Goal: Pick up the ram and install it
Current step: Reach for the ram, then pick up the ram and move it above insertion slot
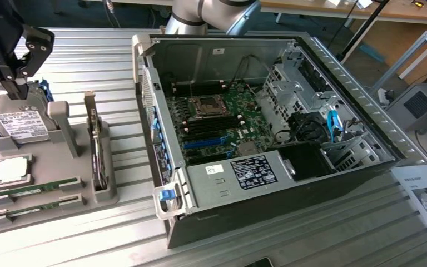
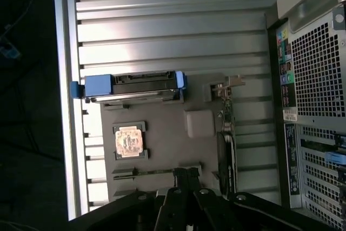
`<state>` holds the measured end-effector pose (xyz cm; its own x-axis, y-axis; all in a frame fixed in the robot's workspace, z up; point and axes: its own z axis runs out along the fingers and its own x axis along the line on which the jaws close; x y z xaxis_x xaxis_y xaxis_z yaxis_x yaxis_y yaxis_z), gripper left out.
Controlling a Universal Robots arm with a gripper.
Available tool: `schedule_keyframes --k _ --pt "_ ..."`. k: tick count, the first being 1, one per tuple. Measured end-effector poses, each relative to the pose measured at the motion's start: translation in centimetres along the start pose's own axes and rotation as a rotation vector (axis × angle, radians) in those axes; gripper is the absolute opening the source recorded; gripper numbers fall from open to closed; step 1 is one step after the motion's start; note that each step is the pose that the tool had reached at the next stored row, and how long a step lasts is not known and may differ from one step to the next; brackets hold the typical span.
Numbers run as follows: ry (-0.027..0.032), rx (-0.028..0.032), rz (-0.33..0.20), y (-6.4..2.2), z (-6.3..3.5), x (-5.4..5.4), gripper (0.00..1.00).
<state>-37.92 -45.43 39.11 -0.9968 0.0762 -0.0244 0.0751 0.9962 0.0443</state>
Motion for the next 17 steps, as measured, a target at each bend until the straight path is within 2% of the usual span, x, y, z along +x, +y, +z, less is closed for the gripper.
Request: schedule_keyframes --k 6,17 --pt "0.0000 -0.0001 0.000 -1.04 -0.04 -0.08 0.11" --pt "-0.0001 0.0000 0.000 -1.07 -0.04 -0.08 0.11"
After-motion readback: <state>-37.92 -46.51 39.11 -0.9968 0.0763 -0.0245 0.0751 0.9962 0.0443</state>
